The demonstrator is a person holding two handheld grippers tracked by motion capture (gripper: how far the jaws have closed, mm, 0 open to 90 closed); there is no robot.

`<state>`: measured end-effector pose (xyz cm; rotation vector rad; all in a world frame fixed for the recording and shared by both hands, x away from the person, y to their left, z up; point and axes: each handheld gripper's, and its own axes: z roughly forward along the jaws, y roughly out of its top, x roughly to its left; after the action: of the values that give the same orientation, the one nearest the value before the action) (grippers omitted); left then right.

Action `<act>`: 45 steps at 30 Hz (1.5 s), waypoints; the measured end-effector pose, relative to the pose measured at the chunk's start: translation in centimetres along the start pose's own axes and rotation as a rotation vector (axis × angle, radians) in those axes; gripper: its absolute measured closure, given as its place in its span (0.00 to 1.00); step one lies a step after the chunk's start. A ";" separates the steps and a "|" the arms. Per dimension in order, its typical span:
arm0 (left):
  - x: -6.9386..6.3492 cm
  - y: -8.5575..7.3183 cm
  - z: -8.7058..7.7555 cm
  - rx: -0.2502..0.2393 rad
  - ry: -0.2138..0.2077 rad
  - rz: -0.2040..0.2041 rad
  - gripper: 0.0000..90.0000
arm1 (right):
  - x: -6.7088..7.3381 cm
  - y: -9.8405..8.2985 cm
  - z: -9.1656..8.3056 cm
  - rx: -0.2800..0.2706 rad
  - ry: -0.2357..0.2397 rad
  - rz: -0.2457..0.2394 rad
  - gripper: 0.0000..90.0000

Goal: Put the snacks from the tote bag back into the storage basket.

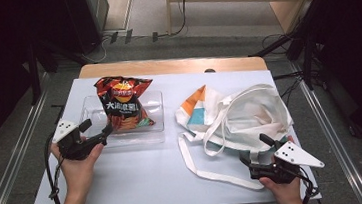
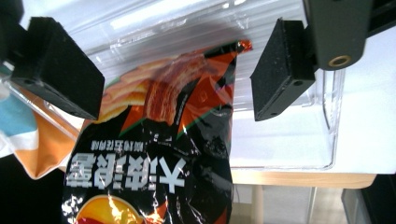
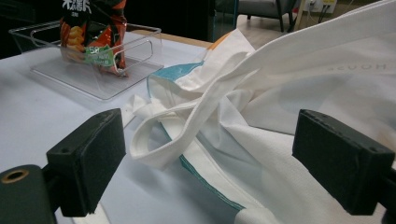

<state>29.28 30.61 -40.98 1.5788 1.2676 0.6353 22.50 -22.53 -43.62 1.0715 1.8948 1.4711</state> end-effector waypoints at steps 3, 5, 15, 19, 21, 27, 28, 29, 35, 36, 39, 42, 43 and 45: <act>-0.1 -0.3 -0.6 -0.008 -0.002 0.006 0.17 | -0.1 0.0 0.0 0.002 -0.003 0.000 0.11; -0.1 -0.6 -1.1 -0.018 -0.012 0.000 0.16 | -0.2 -0.1 0.0 0.000 -0.004 -0.004 0.11; -0.2 -1.7 -3.2 -0.041 -0.057 0.028 0.11 | -0.2 -0.1 0.0 0.004 -0.006 0.000 0.11; -0.3 -2.1 -3.9 -0.046 -0.057 0.047 0.10 | -0.2 -0.1 0.1 0.007 -0.006 -0.004 0.11; -0.3 -2.3 -4.1 -0.043 -0.057 0.051 0.10 | -0.2 -0.1 0.1 0.007 -0.005 -0.004 0.11; -0.3 -2.8 -4.8 -0.038 -0.048 0.055 0.10 | -0.2 -0.2 0.0 0.008 -0.008 -0.002 0.11; -0.3 -2.9 -4.9 -0.038 -0.048 0.057 0.10 | -0.2 -0.2 0.0 0.009 -0.009 0.000 0.11; -0.3 -3.0 -5.0 -0.040 -0.047 0.057 0.10 | -0.3 -0.2 0.0 0.007 -0.012 -0.003 0.11; -0.1 -3.5 -5.6 -0.030 -0.041 0.062 0.10 | -0.5 -0.3 0.1 0.010 -0.015 0.005 0.11; -0.1 -3.6 -5.7 -0.026 -0.040 0.066 0.10 | -0.4 -0.3 0.1 0.012 -0.015 0.006 0.11; -0.1 -4.1 -5.8 -0.006 -0.041 0.073 0.10 | -0.3 -0.4 0.2 0.016 -0.012 0.007 0.11; -0.1 -4.4 -6.0 0.000 -0.042 0.073 0.10 | -0.3 -0.4 0.3 0.017 -0.012 0.007 0.11; 0.0 -4.4 -6.0 0.003 -0.043 0.074 0.10 | -0.3 -0.4 0.3 0.018 -0.012 0.007 0.11; 0.0 -4.5 -6.0 0.004 -0.042 0.070 0.10 | -0.3 -0.4 0.3 0.018 -0.013 0.007 0.11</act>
<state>22.33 32.68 -42.71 1.6379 1.1877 0.6410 22.79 -22.69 -44.12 1.0943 1.9000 1.4498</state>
